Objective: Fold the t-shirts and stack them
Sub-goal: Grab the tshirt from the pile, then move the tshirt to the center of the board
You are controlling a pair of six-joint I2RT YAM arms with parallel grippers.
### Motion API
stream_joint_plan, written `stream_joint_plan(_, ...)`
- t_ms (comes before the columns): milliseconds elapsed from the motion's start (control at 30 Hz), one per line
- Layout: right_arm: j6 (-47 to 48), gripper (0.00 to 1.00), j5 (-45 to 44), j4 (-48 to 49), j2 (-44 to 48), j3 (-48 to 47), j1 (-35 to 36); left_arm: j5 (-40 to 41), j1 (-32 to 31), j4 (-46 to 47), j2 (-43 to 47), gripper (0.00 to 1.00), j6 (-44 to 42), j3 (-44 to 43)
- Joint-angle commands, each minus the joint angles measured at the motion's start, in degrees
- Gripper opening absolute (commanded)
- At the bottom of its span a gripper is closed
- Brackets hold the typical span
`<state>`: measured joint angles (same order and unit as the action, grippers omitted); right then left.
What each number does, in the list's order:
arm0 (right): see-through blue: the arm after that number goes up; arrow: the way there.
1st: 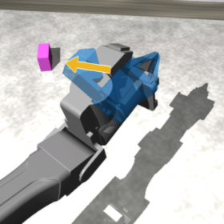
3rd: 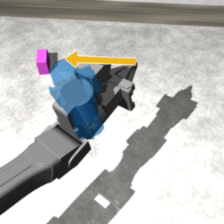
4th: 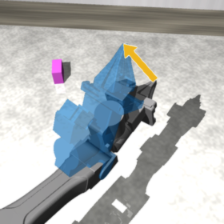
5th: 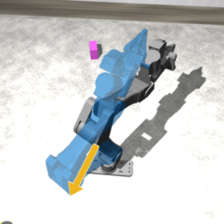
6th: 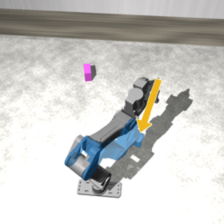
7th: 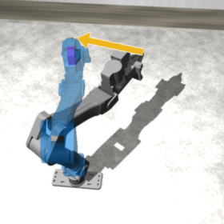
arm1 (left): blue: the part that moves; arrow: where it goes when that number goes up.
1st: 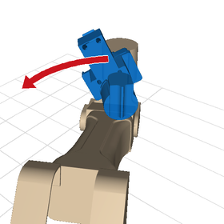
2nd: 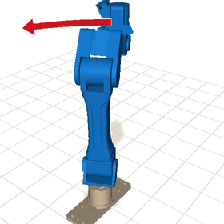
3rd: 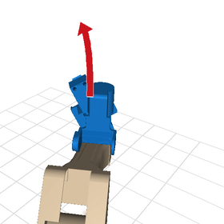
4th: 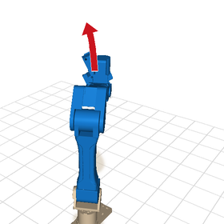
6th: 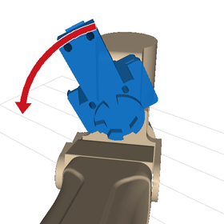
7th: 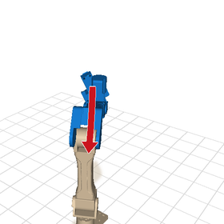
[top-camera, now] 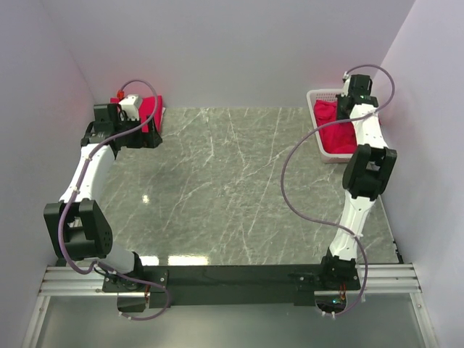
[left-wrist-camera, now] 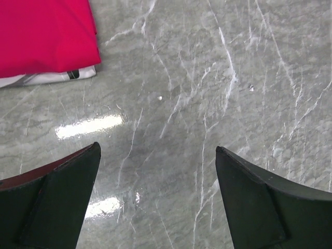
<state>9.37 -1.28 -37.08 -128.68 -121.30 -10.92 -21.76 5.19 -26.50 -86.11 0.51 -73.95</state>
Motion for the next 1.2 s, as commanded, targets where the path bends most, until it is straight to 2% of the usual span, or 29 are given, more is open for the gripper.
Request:
stream_joint_plan(0, -1.5, 0.0, -1.5, 4.5, 13.2, 0.4, -0.8, -2.4, 0.4, 0.1, 0.5, 0.98, 0.4, -3.0)
stream_joint_plan(133, -2.7, 0.0, -2.6, 7.3, 20.6, 2.6, -0.8, -3.2, 0.5, 0.6, 0.7, 0.98, 1.4, -2.6)
stream_joint_plan(433, -5.0, 0.0, -1.3, 12.9, 29.4, 2.4, -0.8, -4.8, 0.8, 1.0, 1.2, 0.99, 2.9, -2.7)
stream_joint_plan(633, -5.2, 0.0, 0.7, 12.7, 30.7, -4.6, -0.7, -4.4, 0.9, 1.8, 2.0, 0.99, 3.8, -2.8)
stream_joint_plan(733, -5.6, 0.0, 3.7, 13.0, 32.2, -9.0, -0.6, -5.2, 1.3, 1.8, 2.1, 0.99, 4.6, -3.6)
stream_joint_plan(867, -5.8, 0.0, 8.4, 15.2, 35.7, -9.9, 0.5, -7.1, 2.5, 1.7, 1.9, 0.99, 5.7, -4.5)
stream_joint_plan(1067, -3.3, 0.0, 10.4, 18.2, 40.5, -9.5, 5.9, -11.7, 5.3, 1.2, 1.9, 0.99, 7.7, -6.2)
stream_joint_plan(1167, -4.4, 0.0, 16.9, 17.0, 42.2, -9.5, 8.6, -12.6, 6.2, 1.4, 2.6, 0.99, 7.9, -6.1)
